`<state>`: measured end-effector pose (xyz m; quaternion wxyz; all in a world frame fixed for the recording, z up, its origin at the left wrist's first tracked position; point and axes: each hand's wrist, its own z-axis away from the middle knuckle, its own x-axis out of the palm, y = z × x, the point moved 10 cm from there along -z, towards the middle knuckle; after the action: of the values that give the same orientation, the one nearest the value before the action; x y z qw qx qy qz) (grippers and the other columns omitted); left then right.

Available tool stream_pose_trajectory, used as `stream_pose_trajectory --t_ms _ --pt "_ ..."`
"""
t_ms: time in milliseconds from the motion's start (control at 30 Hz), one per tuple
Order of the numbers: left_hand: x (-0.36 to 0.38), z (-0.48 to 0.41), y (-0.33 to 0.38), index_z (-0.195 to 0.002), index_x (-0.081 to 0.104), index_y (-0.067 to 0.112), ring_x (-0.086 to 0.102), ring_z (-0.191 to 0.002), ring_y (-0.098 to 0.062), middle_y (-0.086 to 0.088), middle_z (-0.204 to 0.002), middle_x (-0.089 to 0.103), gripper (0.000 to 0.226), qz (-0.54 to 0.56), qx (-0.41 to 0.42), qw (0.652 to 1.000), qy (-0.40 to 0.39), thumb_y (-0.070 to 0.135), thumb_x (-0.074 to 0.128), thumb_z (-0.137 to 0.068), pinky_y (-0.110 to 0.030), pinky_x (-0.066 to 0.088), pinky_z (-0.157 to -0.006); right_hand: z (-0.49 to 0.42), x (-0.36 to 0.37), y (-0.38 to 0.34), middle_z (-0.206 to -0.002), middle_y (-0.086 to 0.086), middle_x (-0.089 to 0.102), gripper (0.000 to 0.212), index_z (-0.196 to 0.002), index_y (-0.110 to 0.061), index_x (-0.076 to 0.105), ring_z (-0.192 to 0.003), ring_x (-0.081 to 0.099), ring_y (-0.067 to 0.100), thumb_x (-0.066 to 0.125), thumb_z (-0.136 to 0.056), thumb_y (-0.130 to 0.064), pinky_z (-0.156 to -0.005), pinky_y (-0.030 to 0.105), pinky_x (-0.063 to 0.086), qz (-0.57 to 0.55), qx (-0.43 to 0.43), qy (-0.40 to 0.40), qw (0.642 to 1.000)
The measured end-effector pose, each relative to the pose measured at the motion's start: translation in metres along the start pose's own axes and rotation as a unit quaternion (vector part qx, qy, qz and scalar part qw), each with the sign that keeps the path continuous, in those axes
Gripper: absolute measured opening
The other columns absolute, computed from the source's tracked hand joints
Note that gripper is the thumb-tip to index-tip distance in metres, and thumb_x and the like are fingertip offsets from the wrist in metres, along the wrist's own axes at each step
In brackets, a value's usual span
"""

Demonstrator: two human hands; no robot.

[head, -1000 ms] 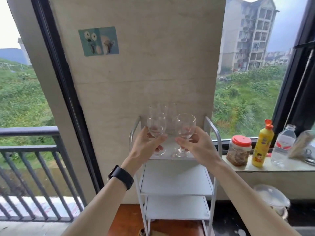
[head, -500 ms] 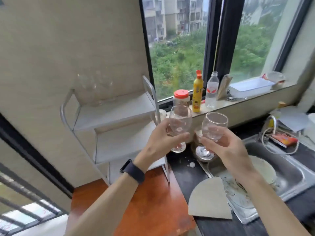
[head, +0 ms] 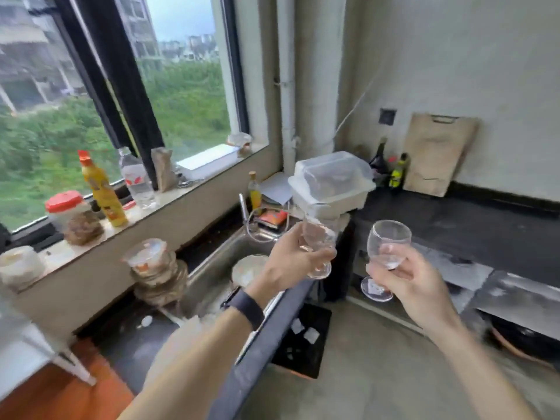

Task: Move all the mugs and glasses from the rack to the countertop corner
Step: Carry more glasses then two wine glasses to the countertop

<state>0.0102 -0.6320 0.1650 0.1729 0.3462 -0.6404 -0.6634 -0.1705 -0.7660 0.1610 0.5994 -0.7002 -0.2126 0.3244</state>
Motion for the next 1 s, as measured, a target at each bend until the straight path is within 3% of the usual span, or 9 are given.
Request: stream_pose_trajectory --t_ms 67,200,300,400,700,800,1000 --pt "0.073 -0.023 0.007 -0.108 0.064 0.024 0.069 -0.089 -0.015 0.000 -0.100 0.072 0.042 0.012 0.000 0.999 -0.044 0.025 0.085 -0.072 -0.039 0.056 -0.086 0.000 -0.073 0.013 -0.092 -0.009 0.078 0.033 -0.110 -0.027 0.066 -0.080 0.073 0.002 0.082 -0.082 -0.018 -0.061 0.011 0.049 0.007 0.008 0.045 0.999" --pt "0.198 -0.059 0.034 -0.111 0.063 0.027 0.071 -0.100 -0.017 0.001 -0.107 0.074 0.048 -0.012 0.023 0.993 -0.119 0.037 0.082 -0.068 -0.045 0.056 -0.095 0.003 -0.202 0.031 -0.094 -0.006 0.078 0.036 -0.113 -0.024 0.065 -0.079 0.073 0.004 0.082 -0.082 -0.017 -0.063 0.017 0.051 0.024 0.019 0.136 0.990" --pt "0.280 -0.082 0.053 -0.110 0.063 0.031 0.070 -0.099 -0.013 0.006 -0.104 0.074 0.051 -0.039 0.050 0.984 -0.164 0.046 0.081 -0.065 -0.046 0.055 -0.096 0.007 -0.281 0.043 -0.092 -0.011 0.079 0.035 -0.108 -0.028 0.065 -0.082 0.075 0.007 0.084 -0.080 -0.017 -0.075 0.031 0.057 0.037 0.024 0.199 0.979" --pt "0.352 -0.103 0.070 -0.111 0.062 0.029 0.070 -0.099 -0.014 0.006 -0.104 0.074 0.049 -0.040 0.062 0.975 -0.211 0.043 0.081 -0.068 -0.045 0.055 -0.096 0.008 -0.345 0.055 -0.094 -0.008 0.078 0.034 -0.105 -0.030 0.065 -0.087 0.075 0.015 0.083 -0.080 -0.019 -0.082 0.034 0.057 0.046 0.026 0.246 0.968" --pt "0.513 -0.202 0.091 -0.108 0.063 0.026 0.072 -0.092 -0.017 0.002 -0.098 0.074 0.040 -0.021 0.074 0.953 -0.293 0.034 0.082 -0.075 -0.041 0.059 -0.086 -0.044 -0.481 0.115 -0.105 -0.008 0.077 0.043 -0.117 -0.034 0.064 -0.100 0.073 0.014 0.084 -0.078 -0.031 -0.092 0.042 0.056 0.038 0.066 0.319 0.945" --pt "0.555 -0.251 0.088 -0.110 0.062 0.023 0.072 -0.091 -0.019 0.000 -0.098 0.074 0.038 -0.023 0.068 0.950 -0.303 0.028 0.082 -0.078 -0.040 0.059 -0.086 -0.081 -0.517 0.133 -0.101 -0.008 0.077 0.043 -0.117 -0.032 0.064 -0.097 0.073 0.012 0.084 -0.079 -0.029 -0.089 0.037 0.057 0.034 0.075 0.333 0.939" --pt "0.626 -0.346 0.068 -0.110 0.060 0.032 0.070 -0.094 -0.013 0.008 -0.102 0.072 0.043 -0.070 0.064 0.941 -0.325 0.038 0.081 -0.074 -0.039 0.057 -0.092 -0.158 -0.579 0.167 -0.101 -0.009 0.077 0.041 -0.116 -0.026 0.063 -0.094 0.073 0.009 0.083 -0.080 -0.021 -0.083 0.026 0.052 0.015 0.101 0.351 0.931"
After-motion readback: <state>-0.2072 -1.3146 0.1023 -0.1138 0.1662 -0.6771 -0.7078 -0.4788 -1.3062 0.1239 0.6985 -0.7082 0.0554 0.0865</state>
